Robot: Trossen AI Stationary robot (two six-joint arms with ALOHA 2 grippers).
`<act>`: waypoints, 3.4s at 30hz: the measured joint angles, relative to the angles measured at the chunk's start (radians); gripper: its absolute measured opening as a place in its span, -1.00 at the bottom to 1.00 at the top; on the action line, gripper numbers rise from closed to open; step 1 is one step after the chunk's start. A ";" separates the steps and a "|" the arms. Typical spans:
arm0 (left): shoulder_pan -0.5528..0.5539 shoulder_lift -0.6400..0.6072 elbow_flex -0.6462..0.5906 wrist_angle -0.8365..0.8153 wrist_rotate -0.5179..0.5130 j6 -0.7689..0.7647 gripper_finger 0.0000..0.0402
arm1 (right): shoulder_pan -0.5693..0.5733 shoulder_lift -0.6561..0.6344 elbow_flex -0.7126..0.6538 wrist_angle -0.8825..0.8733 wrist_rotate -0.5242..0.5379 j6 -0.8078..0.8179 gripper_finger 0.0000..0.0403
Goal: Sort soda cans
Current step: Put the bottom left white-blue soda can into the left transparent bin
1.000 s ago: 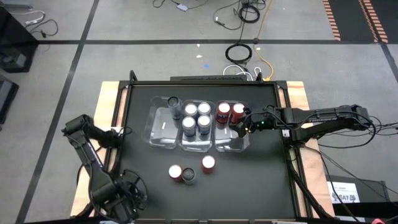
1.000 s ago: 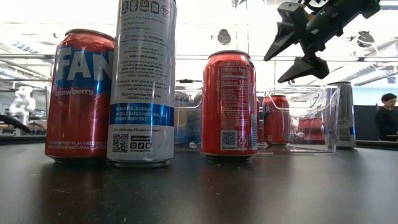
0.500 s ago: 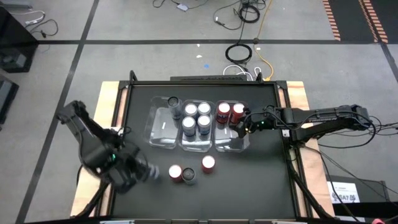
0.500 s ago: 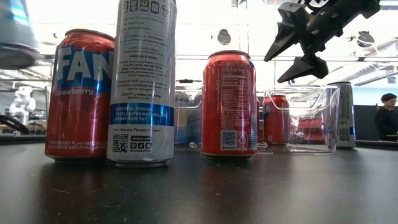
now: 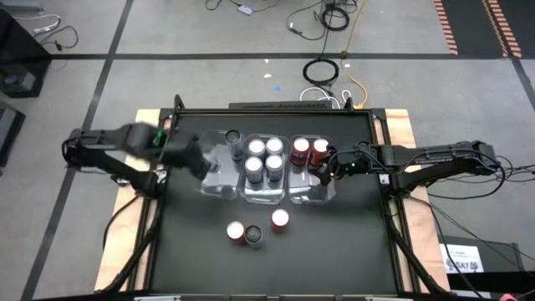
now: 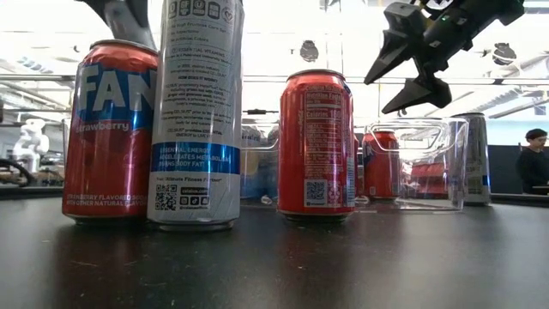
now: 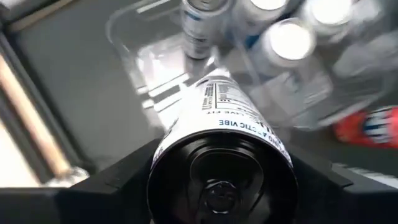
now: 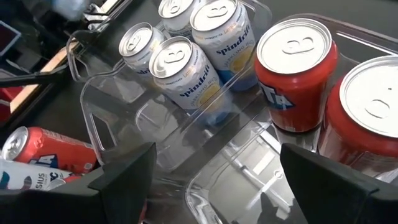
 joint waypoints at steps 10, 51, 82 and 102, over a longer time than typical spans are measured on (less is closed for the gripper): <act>0.413 0.174 -0.003 0.084 0.141 0.788 0.39 | 0.000 0.000 0.000 0.002 0.030 0.114 0.67; 0.701 0.234 -0.285 0.441 0.220 1.153 0.49 | 0.000 0.000 0.000 0.048 0.057 0.221 0.67; 0.701 0.295 -0.281 0.467 0.251 1.099 0.52 | 0.000 0.000 0.000 0.048 0.023 0.221 0.67; 0.700 0.296 -0.282 0.464 0.240 1.072 0.52 | 0.000 0.000 0.000 0.048 0.020 0.221 0.67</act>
